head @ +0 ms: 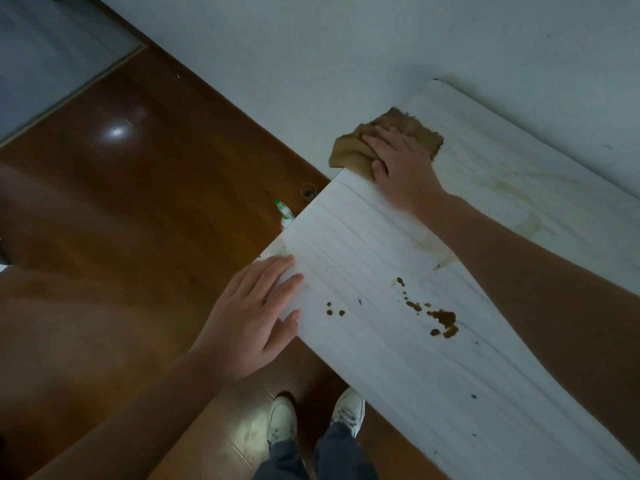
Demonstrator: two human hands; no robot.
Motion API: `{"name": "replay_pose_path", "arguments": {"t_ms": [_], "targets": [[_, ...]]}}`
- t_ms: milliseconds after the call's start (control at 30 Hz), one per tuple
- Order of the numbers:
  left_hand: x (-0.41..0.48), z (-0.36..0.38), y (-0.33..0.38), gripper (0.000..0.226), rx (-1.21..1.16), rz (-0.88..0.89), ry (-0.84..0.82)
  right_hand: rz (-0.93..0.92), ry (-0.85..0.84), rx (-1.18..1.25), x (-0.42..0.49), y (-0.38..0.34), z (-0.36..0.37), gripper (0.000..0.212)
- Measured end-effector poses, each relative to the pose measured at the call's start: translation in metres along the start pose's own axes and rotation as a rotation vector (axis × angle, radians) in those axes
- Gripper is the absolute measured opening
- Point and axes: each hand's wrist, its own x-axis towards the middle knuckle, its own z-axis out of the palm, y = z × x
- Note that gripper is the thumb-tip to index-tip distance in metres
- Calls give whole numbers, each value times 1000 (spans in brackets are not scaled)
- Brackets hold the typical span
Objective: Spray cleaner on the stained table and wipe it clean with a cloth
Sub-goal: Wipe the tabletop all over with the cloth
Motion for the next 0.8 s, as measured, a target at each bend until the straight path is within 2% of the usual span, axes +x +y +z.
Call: {"name": "replay_pose_path", "arguments": {"t_ms": [267, 600, 800], "targets": [[-38, 2, -2, 44, 35, 55, -10, -44, -35, 7, -46, -53, 14, 51], [-58, 0, 3, 43, -16, 57, 4, -236, -122, 33, -107, -122, 41, 51], [-80, -14, -16, 38, -8, 29, 57, -338, -166, 42, -138, -148, 54, 59]]}}
